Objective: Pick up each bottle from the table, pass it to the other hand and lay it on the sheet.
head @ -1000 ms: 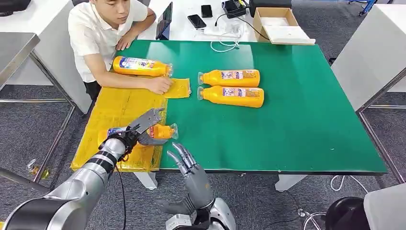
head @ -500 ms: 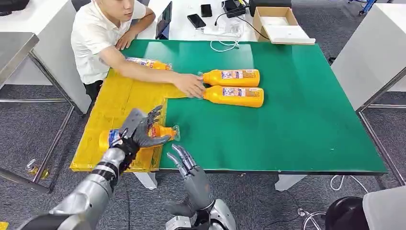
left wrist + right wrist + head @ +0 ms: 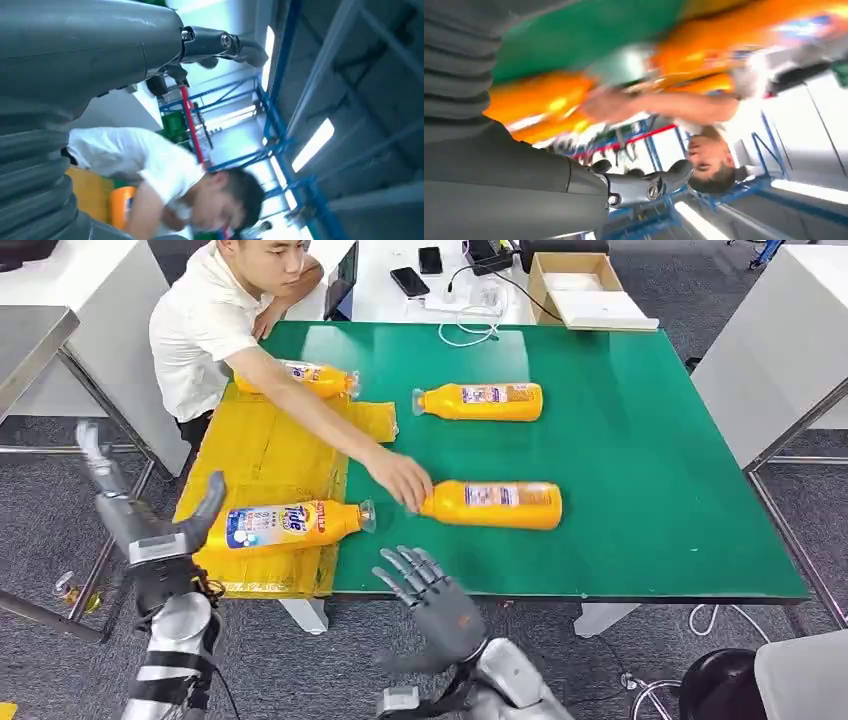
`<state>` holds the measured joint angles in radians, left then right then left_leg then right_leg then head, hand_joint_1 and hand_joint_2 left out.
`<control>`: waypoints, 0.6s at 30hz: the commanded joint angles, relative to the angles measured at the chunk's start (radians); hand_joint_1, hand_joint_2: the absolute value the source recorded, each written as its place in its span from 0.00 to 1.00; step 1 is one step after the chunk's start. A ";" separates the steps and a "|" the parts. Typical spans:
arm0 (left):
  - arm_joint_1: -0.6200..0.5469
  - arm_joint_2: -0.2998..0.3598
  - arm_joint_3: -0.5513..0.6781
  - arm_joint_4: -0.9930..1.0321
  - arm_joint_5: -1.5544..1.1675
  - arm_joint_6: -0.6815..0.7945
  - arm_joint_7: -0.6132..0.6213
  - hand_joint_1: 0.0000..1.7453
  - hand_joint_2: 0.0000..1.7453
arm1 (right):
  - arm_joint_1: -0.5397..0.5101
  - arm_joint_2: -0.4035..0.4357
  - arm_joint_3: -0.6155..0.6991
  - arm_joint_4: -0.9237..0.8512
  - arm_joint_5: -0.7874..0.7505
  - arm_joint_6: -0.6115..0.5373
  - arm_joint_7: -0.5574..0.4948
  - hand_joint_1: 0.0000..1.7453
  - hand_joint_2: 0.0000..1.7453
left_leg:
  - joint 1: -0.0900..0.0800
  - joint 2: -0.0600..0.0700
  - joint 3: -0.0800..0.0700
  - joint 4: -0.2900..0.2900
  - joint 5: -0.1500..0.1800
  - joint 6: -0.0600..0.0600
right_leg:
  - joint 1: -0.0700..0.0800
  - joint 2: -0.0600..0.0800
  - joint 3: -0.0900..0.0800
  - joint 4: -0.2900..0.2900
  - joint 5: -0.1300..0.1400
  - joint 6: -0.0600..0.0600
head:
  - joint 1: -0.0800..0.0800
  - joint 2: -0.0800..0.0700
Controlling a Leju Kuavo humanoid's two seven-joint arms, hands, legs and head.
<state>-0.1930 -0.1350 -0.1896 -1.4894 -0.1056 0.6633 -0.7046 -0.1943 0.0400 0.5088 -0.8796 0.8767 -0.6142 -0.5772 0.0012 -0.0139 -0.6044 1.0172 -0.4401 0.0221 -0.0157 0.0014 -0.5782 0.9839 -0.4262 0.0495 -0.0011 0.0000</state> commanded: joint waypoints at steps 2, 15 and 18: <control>0.084 0.005 0.056 -0.189 0.121 -0.155 0.006 0.00 1.00 | -0.203 -0.125 -0.258 0.242 0.188 -0.084 0.215 0.00 1.00 | -0.001 0.002 0.002 0.000 0.000 0.000 | -0.001 0.001 0.002 0.000 0.001 -0.001 | 0.000 0.000; 0.164 0.028 0.012 -0.196 0.044 -0.146 0.006 0.00 1.00 | -0.243 -0.182 -0.341 0.347 0.224 -0.063 0.354 0.00 1.00 | 0.000 0.002 0.004 -0.001 0.000 -0.001 | 0.000 0.001 0.003 -0.001 0.001 -0.001 | -0.001 0.000; 0.210 0.038 -0.029 -0.211 0.001 -0.143 0.006 0.00 1.00 | -0.266 -0.214 -0.370 0.385 0.223 -0.051 0.384 0.00 1.00 | -0.001 0.001 0.004 -0.001 0.000 0.000 | -0.001 0.000 0.003 -0.001 0.001 0.000 | -0.001 0.000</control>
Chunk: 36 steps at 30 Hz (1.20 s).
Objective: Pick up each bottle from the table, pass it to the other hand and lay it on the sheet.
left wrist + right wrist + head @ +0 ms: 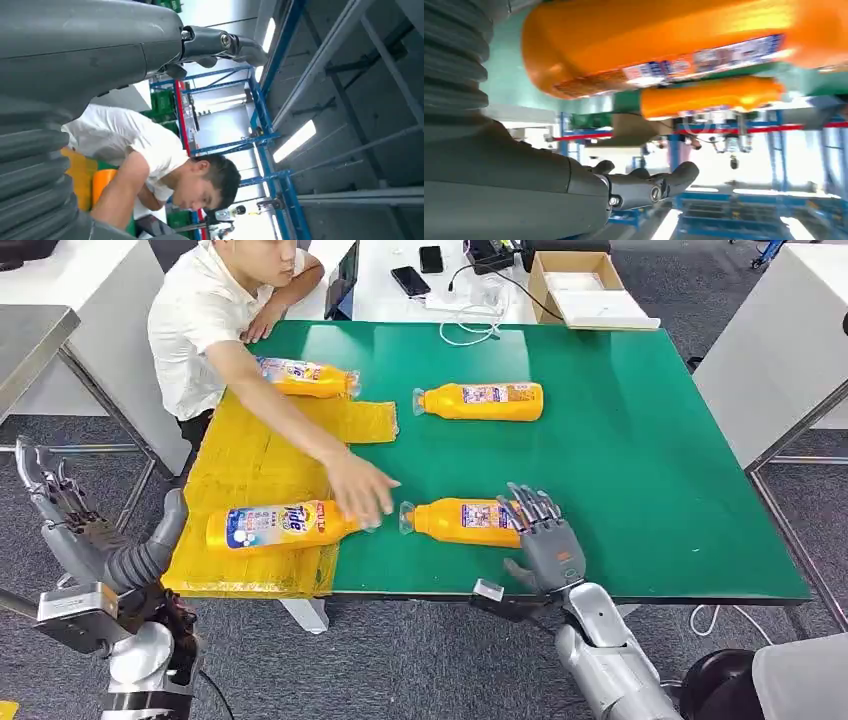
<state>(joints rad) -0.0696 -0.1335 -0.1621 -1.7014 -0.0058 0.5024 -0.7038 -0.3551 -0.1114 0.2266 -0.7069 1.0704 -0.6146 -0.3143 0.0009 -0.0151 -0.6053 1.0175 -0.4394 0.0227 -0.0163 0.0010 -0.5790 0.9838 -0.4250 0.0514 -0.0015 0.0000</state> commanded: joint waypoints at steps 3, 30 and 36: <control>0.096 0.031 -0.100 0.005 -0.110 0.022 0.006 0.00 1.00 | -0.137 -0.049 -0.100 0.241 0.028 0.020 0.154 0.00 1.00 | -0.001 0.002 0.003 0.000 -0.001 0.000 | 0.000 0.001 0.003 -0.001 0.000 -0.001 | 0.000 0.000; -0.060 0.032 -0.189 0.117 -0.092 -0.023 0.043 0.00 1.00 | -0.330 0.098 -0.037 0.386 0.023 0.272 0.077 0.00 1.00 | 0.000 0.002 0.004 -0.001 0.000 -0.001 | 0.001 0.000 0.004 0.000 0.000 -0.002 | 0.000 0.000; -0.060 0.034 -0.182 0.117 -0.080 -0.035 0.051 0.00 1.00 | -0.312 0.124 -0.040 0.392 -0.007 0.305 0.039 0.00 1.00 | 0.001 0.004 0.004 -0.001 0.000 -0.001 | 0.001 0.003 0.003 -0.001 0.000 -0.002 | 0.000 0.000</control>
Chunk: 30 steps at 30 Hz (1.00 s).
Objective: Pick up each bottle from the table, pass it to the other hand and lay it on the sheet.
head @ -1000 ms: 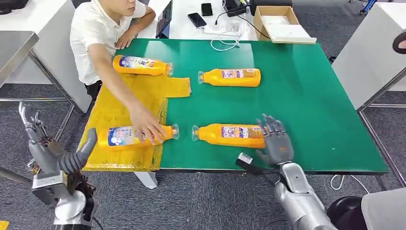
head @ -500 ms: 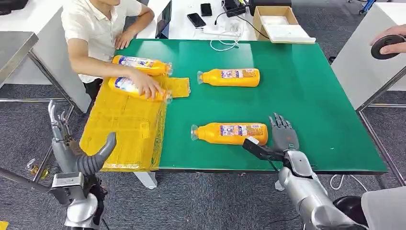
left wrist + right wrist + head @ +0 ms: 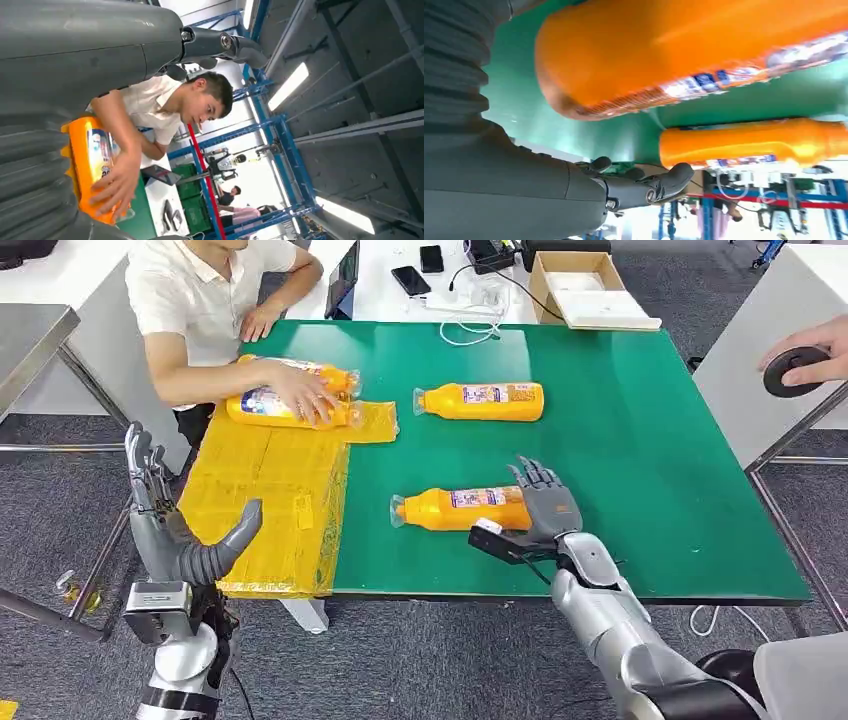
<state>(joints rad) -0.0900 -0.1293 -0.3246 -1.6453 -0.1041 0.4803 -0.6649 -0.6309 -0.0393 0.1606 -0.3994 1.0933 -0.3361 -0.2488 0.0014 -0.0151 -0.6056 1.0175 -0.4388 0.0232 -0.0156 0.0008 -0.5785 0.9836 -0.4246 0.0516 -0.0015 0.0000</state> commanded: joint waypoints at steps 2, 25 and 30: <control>-0.052 0.026 -0.024 0.080 0.031 -0.031 0.014 0.00 1.00 | -0.035 0.047 0.004 0.107 -0.061 0.090 0.011 0.00 1.00 | 0.000 0.004 0.005 -0.001 -0.001 -0.002 | 0.001 0.002 0.004 0.000 0.000 -0.003 | 0.000 0.000; -0.079 0.021 -0.039 0.124 0.057 -0.065 0.023 0.00 1.00 | 0.005 0.000 -0.030 0.157 -0.100 0.300 0.150 0.83 1.00 | 0.000 -0.002 0.005 -0.001 0.000 -0.001 | 0.001 -0.004 0.005 -0.002 -0.001 -0.002 | 0.000 0.000; -0.092 0.022 -0.049 0.129 0.063 -0.076 0.028 0.00 1.00 | 0.010 -0.003 -0.020 0.159 -0.083 0.331 0.203 1.00 1.00 | 0.001 -0.004 0.010 -0.002 0.001 -0.001 | 0.001 -0.005 0.009 -0.004 0.000 -0.002 | 0.000 0.000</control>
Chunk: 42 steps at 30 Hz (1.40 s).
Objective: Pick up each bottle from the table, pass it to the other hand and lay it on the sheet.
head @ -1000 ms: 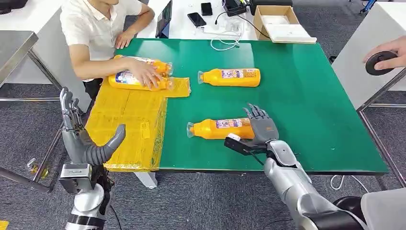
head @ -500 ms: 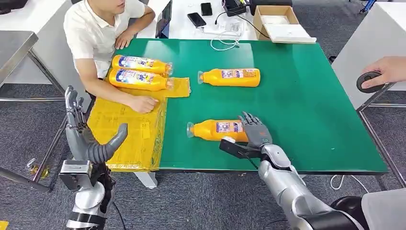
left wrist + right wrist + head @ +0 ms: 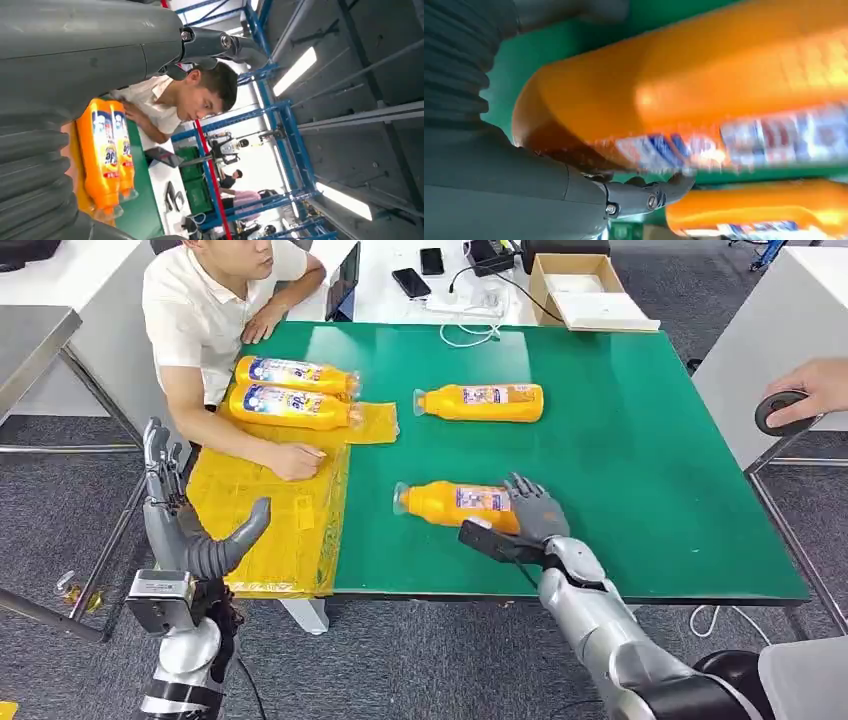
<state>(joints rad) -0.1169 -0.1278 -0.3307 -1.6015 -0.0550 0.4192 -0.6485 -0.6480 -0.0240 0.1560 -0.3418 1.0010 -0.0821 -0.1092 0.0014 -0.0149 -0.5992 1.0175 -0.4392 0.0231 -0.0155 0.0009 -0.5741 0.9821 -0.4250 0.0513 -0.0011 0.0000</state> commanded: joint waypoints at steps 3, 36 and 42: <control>-0.066 0.023 -0.042 0.082 0.020 -0.023 0.017 0.00 1.00 | 0.017 -0.018 0.006 0.099 0.035 0.076 0.070 1.00 1.00 | 0.001 -0.002 0.003 -0.001 0.001 -0.001 | 0.001 -0.003 0.004 -0.002 0.000 -0.002 | 0.000 0.000; -0.044 0.040 -0.055 0.159 0.346 -0.312 0.411 0.00 1.00 | 0.066 0.059 -0.163 -0.025 -0.231 0.015 -0.356 1.00 1.00 | 0.001 0.005 0.007 -0.002 0.000 -0.001 | 0.002 0.003 0.007 -0.002 0.001 -0.001 | 0.000 0.000; 0.040 0.040 -0.109 0.192 0.414 -0.357 0.343 0.00 1.00 | 0.275 0.156 -0.021 -0.512 -0.527 0.016 -0.507 1.00 1.00 | 0.001 0.009 0.002 -0.001 -0.001 -0.001 | 0.002 0.007 0.002 -0.001 0.001 -0.001 | 0.000 0.000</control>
<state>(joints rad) -0.1188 -0.1263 -0.3571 -1.5053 0.2903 0.1030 -0.2857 -0.5703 0.0335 0.0328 -0.3992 0.7014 -0.0606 -0.5609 0.0023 -0.0094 -0.5989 1.0173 -0.4393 0.0229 -0.0143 0.0050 -0.5731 0.9826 -0.4241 0.0516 -0.0011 0.0000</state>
